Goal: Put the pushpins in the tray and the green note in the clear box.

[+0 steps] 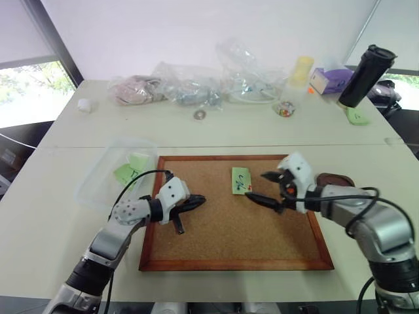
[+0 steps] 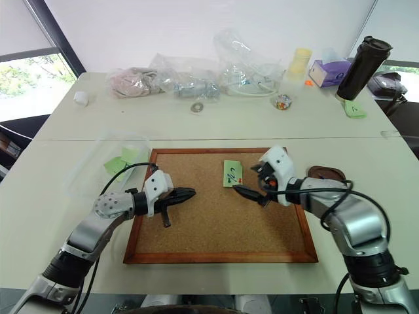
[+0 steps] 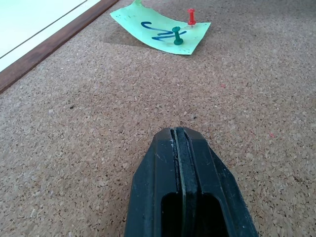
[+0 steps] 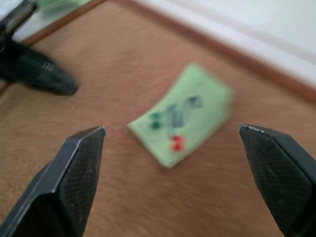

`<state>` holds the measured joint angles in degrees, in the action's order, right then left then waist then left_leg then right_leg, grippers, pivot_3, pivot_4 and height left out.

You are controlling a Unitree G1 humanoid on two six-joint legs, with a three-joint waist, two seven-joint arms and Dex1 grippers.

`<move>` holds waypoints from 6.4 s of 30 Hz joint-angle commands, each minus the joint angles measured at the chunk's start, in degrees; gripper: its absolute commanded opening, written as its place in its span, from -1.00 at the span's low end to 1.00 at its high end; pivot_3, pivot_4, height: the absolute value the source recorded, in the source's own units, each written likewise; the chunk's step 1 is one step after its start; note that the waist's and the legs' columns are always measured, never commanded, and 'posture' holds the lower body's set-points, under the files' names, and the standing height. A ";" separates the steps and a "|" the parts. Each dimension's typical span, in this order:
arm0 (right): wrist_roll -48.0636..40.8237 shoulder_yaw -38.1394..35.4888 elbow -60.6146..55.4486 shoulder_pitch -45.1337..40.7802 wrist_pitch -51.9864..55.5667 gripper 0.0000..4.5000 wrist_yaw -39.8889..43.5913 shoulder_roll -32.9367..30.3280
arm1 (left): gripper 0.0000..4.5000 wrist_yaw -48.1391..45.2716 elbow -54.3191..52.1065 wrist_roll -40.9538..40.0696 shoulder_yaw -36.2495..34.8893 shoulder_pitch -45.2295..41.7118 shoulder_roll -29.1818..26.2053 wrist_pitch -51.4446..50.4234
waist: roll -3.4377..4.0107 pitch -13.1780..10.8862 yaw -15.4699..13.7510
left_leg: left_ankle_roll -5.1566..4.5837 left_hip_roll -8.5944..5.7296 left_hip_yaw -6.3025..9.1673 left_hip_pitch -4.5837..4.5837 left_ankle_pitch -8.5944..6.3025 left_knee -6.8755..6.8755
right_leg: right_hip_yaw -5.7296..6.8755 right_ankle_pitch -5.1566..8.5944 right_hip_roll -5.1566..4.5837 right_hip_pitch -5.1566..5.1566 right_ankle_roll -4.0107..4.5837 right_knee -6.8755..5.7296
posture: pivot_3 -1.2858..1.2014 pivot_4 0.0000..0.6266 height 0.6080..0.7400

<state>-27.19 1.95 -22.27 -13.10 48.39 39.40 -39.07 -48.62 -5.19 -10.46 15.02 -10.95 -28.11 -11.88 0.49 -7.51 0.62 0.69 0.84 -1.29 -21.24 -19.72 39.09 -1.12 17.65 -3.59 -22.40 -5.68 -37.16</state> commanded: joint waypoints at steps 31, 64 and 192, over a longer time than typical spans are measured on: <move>-3.60 -13.03 -1.24 -3.71 1.18 -0.98 -4.36 4.29 | -1.00 -0.49 1.13 2.37 2.28 2.78 -1.56 -3.06 | -0.02 -0.01 0.16 | 0.01 0.01 0.03 -0.10 0.00 -0.01 | 0.03 0.00 -0.09 -0.12 0.01 0.00 | 0.03 -0.52 1.00; 0.67 -31.63 17.48 11.28 -8.15 0.90 -6.92 -1.90 | -1.00 -1.48 3.37 3.21 2.89 2.08 -0.37 -1.89 | 0.24 0.10 0.14 | -0.01 0.02 -0.07 0.05 -0.02 -0.11 | -0.01 0.01 -0.08 0.06 0.01 0.11 | 0.03 -0.52 1.00; 3.33 7.76 -13.41 -12.47 -7.88 -1.00 7.73 -5.65 | 0.76 14.38 -3.69 -35.84 -17.13 -18.82 15.76 -45.15 | -1.04 -1.30 0.02 | 0.63 0.00 0.16 -0.62 0.35 0.05 | 0.34 -0.02 -0.09 -0.52 -0.02 0.03 | 0.03 -0.52 1.00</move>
<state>-23.82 10.37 -34.80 -24.78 41.17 47.06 -45.05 -34.01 -6.87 -45.98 -2.65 -29.80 -12.17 -57.03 -0.55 -8.81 0.64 1.32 0.84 -1.14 -21.87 -19.37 39.14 -0.78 17.63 -3.68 -22.92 -5.70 -37.13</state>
